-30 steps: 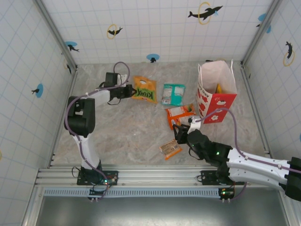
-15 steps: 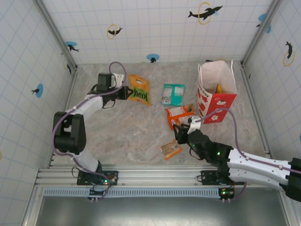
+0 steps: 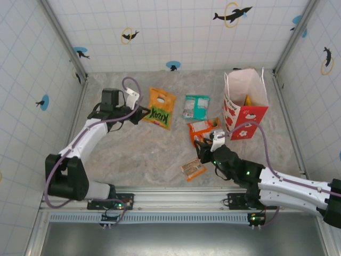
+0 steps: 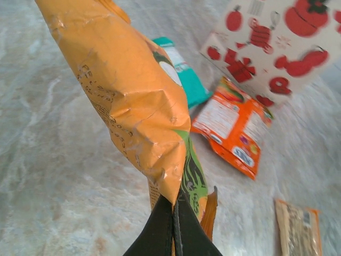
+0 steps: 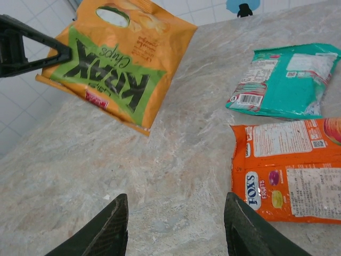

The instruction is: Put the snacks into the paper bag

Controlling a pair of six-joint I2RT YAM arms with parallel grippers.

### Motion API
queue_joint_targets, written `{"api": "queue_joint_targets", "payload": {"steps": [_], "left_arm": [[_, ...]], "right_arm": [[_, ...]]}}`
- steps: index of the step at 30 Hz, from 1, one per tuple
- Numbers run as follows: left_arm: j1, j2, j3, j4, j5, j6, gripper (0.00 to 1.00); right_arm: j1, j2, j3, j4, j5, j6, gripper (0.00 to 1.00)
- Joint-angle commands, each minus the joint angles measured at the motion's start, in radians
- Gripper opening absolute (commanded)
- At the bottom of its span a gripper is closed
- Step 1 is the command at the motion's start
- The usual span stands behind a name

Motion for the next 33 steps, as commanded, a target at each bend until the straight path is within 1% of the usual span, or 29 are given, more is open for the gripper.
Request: {"api": "queue_joint_targets", "payload": {"steps": [1, 3, 5, 10, 13, 20, 24, 28, 31, 33], "left_arm": [[-0.001, -0.072, -0.048, -0.056, 0.106, 0.158, 0.00], [-0.005, -0.101, -0.067, -0.078, 0.119, 0.203, 0.00], [-0.012, -0.121, -0.078, -0.114, 0.119, 0.263, 0.00], [-0.048, -0.151, -0.081, -0.277, 0.135, 0.515, 0.00], [-0.065, -0.163, -0.083, -0.333, 0.132, 0.608, 0.00], [-0.136, -0.177, -0.085, -0.413, 0.048, 0.745, 0.00], [-0.162, -0.173, -0.076, -0.448, 0.037, 0.791, 0.00], [-0.187, -0.181, -0.070, -0.474, 0.063, 0.866, 0.00], [-0.215, -0.207, -0.087, -0.462, 0.062, 0.931, 0.00], [-0.217, -0.220, -0.095, -0.458, 0.062, 0.965, 0.00]], "right_arm": [[0.008, -0.011, 0.056, 0.015, -0.028, -0.087, 0.49], [0.006, -0.010, 0.068, 0.015, -0.054, -0.131, 0.49], [0.007, -0.008, 0.086, -0.024, -0.079, -0.177, 0.50], [0.007, 0.008, 0.157, -0.101, -0.132, -0.304, 0.54], [0.007, 0.025, 0.209, -0.179, -0.149, -0.356, 0.56], [0.007, 0.080, 0.300, -0.317, -0.213, -0.463, 0.60], [0.007, 0.136, 0.351, -0.366, -0.253, -0.517, 0.65], [0.007, 0.185, 0.376, -0.375, -0.251, -0.565, 0.70], [-0.001, 0.202, 0.375, -0.358, -0.252, -0.599, 0.73], [-0.016, 0.206, 0.372, -0.333, -0.268, -0.606, 0.75]]}}
